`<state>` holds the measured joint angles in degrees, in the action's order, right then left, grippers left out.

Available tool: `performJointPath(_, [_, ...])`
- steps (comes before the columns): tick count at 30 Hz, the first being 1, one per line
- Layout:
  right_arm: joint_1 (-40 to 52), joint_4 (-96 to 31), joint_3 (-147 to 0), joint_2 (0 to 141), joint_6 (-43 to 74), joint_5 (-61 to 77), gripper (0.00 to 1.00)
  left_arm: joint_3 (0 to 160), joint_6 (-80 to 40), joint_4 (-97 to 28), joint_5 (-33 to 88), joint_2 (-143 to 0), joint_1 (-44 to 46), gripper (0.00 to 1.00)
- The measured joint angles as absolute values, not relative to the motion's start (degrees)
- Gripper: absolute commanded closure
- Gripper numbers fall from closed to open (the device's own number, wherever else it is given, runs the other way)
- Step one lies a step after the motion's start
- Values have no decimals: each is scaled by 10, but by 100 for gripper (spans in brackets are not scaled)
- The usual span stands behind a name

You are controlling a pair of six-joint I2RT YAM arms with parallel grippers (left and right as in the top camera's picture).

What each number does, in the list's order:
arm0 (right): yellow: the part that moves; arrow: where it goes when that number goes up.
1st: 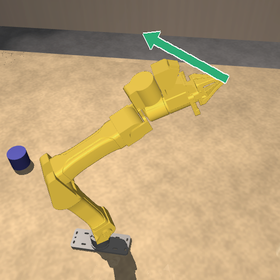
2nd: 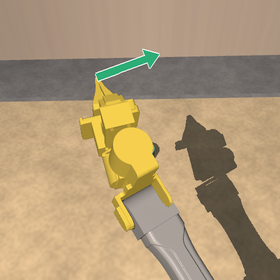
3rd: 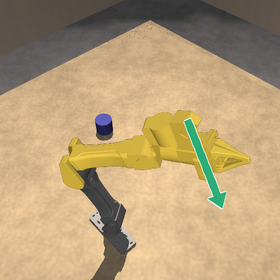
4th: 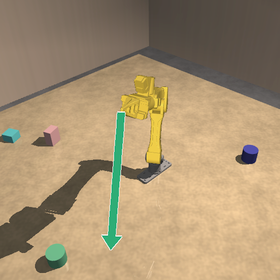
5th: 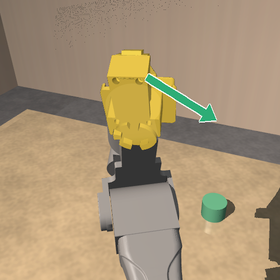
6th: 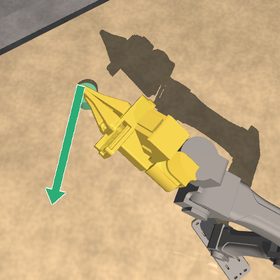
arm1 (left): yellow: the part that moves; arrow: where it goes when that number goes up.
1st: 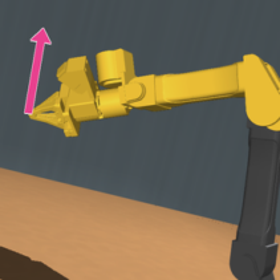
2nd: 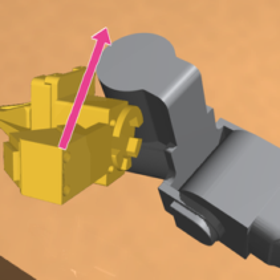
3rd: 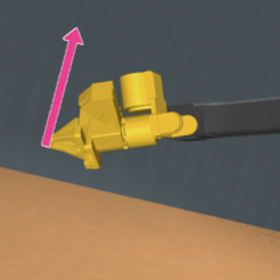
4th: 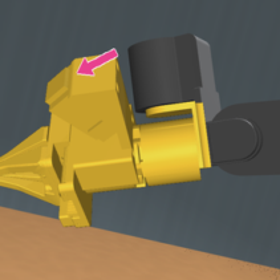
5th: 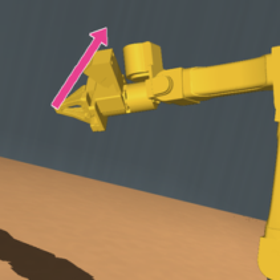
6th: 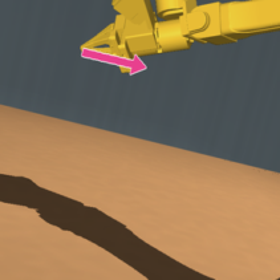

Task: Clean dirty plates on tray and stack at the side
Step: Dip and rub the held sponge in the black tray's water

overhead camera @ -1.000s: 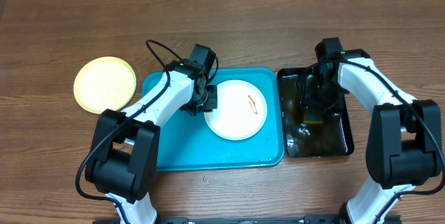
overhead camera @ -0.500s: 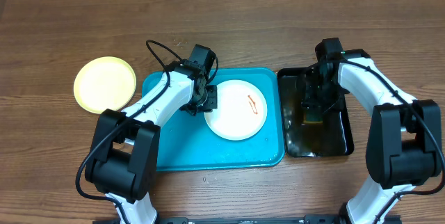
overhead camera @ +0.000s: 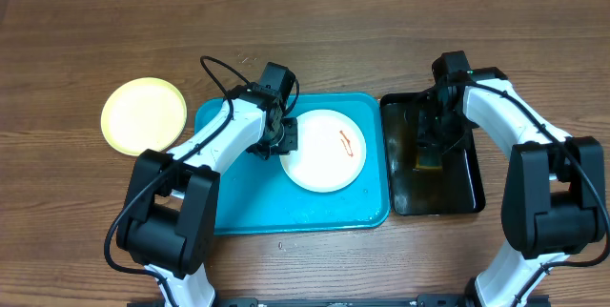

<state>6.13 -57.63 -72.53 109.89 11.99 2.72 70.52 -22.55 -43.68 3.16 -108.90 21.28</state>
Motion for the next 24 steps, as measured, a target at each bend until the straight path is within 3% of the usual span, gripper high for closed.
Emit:
performJointPath(2, [62,-576,-725,1099,120,27,60,705,-225,-437,31,-1089,213,83])
performJointPath(5, [62,-576,-725,1099,122,28,91,705,-225,-437,31,-1089,213,84])
performJointPath(6, [61,-576,-725,1099,120,27,96,705,-225,-437,32,-1089,213,83])
performJointPath(10, [62,-572,-725,1099,120,27,96,705,-225,-434,32,-1094,213,85])
performJointPath(13, [61,-587,-727,1099,120,27,96,705,-227,-434,32,-1100,213,96])
performJointPath(24, [72,-671,-842,1099,120,20,96,705,-225,-434,40,-1100,212,96])
